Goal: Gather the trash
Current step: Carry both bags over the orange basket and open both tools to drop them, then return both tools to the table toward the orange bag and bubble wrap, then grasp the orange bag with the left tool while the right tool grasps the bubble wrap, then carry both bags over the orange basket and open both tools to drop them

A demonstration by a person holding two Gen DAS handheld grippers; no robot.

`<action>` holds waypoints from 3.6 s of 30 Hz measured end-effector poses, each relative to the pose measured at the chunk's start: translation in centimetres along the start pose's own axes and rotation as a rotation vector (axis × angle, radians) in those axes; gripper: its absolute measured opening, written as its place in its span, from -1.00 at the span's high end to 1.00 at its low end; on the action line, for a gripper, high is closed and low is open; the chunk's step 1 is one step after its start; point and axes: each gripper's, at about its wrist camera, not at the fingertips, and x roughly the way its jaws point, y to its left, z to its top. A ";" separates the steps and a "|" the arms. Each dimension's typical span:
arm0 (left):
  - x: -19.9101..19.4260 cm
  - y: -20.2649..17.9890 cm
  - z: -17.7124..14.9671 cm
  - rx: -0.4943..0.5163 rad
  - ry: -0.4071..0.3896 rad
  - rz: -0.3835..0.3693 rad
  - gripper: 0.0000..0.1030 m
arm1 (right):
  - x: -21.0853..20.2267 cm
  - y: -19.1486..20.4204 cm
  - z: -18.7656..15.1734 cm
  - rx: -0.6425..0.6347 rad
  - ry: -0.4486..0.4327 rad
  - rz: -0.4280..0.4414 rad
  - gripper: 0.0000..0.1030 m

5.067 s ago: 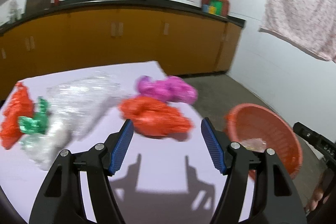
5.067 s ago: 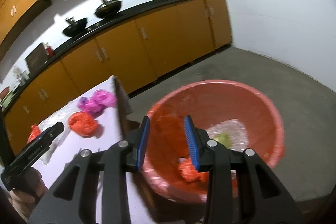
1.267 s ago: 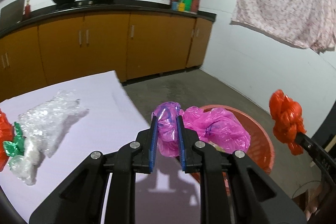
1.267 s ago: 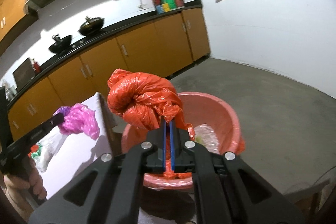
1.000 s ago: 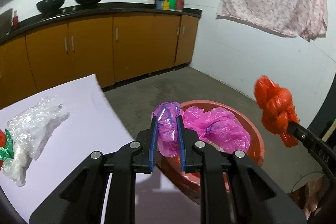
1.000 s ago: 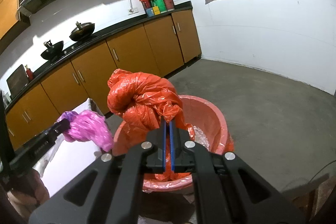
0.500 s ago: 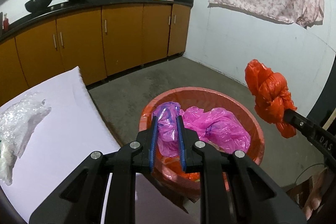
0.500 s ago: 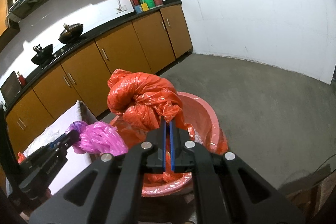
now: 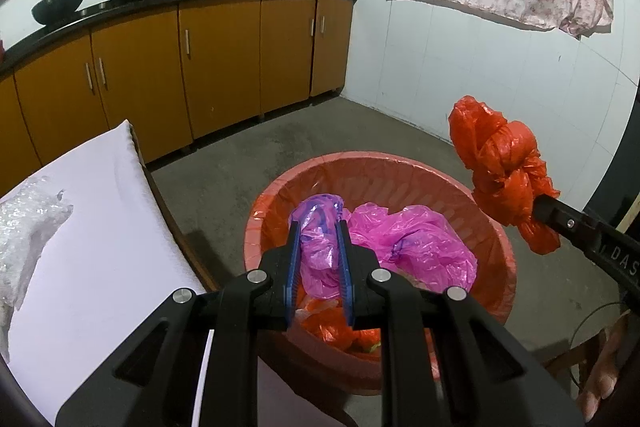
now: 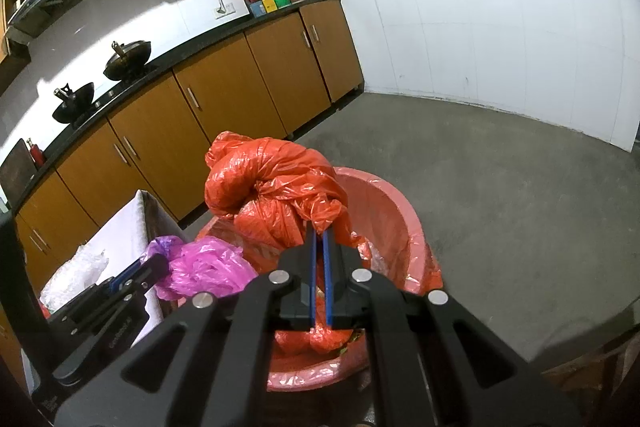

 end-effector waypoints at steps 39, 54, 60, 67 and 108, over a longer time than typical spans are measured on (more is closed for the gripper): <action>-2.5 4.1 -1.3 -0.114 -0.011 0.059 -0.38 | -0.7 0.4 -0.1 0.010 -0.019 0.043 -0.31; -15.5 18.5 -5.6 -0.224 -0.146 0.499 -0.85 | -1.4 13.6 -3.6 -0.215 0.049 0.197 -0.69; -19.6 27.6 -8.3 -0.344 -0.136 0.711 -0.86 | -1.3 19.5 -6.2 -0.265 0.123 0.293 -0.69; -19.5 36.2 -10.7 -0.526 -0.041 0.731 -0.86 | -0.2 26.7 -8.8 -0.320 0.175 0.371 -0.69; -19.3 36.5 -10.2 -0.492 -0.037 0.623 0.44 | 2.6 36.7 -10.8 -0.492 0.210 0.517 0.93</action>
